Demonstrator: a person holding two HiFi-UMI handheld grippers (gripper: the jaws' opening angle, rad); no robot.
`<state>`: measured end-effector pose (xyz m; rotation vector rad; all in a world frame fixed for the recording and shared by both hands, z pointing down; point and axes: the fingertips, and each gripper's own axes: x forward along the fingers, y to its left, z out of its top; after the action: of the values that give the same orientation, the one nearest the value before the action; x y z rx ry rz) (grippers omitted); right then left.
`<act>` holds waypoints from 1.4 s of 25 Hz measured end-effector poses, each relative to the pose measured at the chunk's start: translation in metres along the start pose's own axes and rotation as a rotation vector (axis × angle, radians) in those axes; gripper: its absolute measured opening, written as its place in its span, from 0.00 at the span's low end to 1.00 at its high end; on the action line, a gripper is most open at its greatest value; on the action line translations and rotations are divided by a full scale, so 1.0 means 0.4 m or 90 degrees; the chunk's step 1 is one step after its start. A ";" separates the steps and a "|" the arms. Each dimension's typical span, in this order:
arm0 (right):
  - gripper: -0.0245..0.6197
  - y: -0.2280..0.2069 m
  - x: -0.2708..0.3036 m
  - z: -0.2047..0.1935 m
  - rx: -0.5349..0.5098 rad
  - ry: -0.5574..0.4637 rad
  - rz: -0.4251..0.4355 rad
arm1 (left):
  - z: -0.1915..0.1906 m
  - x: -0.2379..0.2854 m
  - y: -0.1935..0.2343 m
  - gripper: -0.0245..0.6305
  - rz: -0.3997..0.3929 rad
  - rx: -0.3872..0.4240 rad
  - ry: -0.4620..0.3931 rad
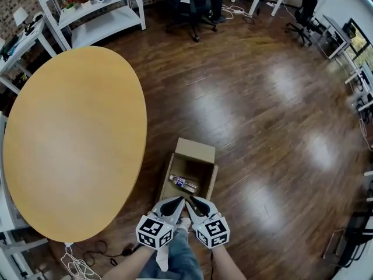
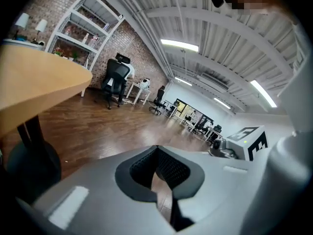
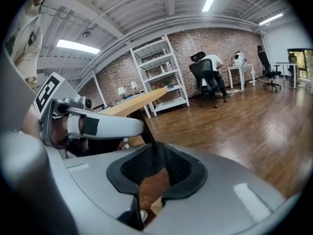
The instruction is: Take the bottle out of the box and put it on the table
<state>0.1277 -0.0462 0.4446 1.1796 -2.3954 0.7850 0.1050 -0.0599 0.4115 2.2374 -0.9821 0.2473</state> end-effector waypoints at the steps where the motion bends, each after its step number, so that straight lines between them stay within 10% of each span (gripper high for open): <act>1: 0.15 -0.013 0.024 -0.018 -0.002 0.007 0.007 | -0.012 0.017 0.022 0.04 0.006 -0.005 0.002; 17: 0.15 -0.192 0.291 -0.492 0.112 0.084 0.014 | -0.461 0.176 0.309 0.04 0.130 -0.113 0.087; 35: 0.26 -0.377 0.553 -0.939 -0.052 0.270 0.046 | -0.792 0.349 0.430 0.04 0.042 -0.133 0.155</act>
<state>0.1453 -0.0234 0.9049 0.8022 -2.1022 0.8532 0.1092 -0.0201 0.7961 1.9369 -0.9066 0.4160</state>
